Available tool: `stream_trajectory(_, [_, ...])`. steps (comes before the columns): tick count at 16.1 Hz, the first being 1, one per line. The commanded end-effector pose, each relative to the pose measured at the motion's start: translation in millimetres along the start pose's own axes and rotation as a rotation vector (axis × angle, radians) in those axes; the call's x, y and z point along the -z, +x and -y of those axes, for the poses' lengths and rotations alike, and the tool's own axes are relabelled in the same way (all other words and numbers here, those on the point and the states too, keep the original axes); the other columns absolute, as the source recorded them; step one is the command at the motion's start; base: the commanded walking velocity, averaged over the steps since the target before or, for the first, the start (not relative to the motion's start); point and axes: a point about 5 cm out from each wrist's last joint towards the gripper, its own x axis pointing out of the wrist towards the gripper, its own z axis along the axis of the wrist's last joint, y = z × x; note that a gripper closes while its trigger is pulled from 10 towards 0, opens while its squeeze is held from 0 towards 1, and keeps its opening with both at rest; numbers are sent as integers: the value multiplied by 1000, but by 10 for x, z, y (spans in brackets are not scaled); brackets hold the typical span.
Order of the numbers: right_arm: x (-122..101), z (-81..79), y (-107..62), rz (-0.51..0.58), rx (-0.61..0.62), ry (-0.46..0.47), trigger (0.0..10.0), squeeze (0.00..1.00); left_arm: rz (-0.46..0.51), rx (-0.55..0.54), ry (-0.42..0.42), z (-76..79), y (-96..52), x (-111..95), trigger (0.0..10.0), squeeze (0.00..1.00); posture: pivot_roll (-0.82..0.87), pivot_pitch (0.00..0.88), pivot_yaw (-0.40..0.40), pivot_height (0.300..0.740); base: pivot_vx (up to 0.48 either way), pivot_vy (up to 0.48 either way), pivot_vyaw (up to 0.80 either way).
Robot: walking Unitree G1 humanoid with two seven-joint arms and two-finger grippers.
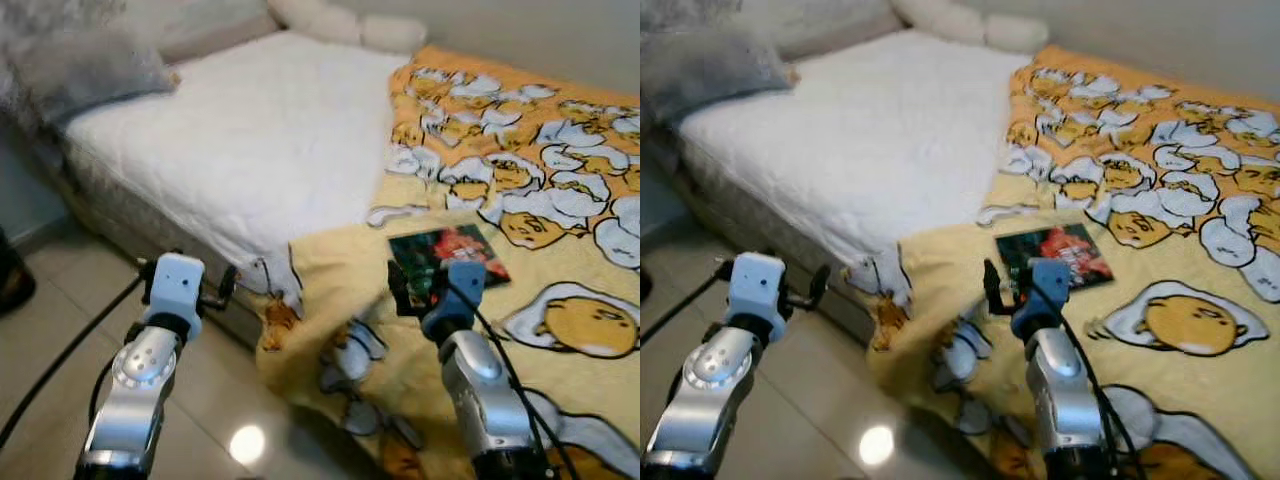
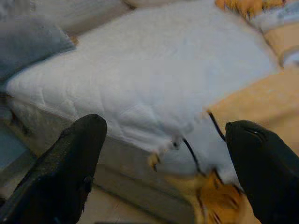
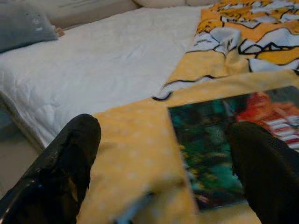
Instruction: Clean up the room
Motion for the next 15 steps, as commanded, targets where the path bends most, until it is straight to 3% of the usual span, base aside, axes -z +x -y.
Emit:
stream_trajectory(1, [-35, 16, 6, 0, -8, 0, 10000, 1000, 0, 1, 10, -3, -13, 13, 10000, 984, 66, 0, 6, 740, 0, -326, 794])
stream_trajectory(6, [-38, -34, 25, -17, -64, -15, 10000, 1000, -2, -13, 9, -13, -42, 34, 10000, 980, 65, 0, -19, 740, 0, -325, 794])
stream_trajectory(11, [0, -63, 8, -37, -80, 0, 10000, 1000, 2, 10, 31, 20, -62, 21, 10000, 980, 67, 0, -14, 740, 0, -311, 0])
stream_trajectory(13, [1, -57, 0, -39, -66, 12, 10000, 1000, 7, 30, 19, 36, -71, 22, 10000, 961, 68, 0, -12, 740, 0, 0, 0])
stream_trajectory(14, [-8, -30, 1, -36, -39, 27, 10000, 631, 8, 56, 23, 64, -76, 21, 10000, 945, 69, 1, -13, 740, 0, 0, 0])
stream_trajectory(15, [-21, 15, 12, -32, -3, 42, 10000, 0, 14, 95, 29, 108, -87, 17, 10000, 945, 71, 1, -16, 740, 0, 0, 0])
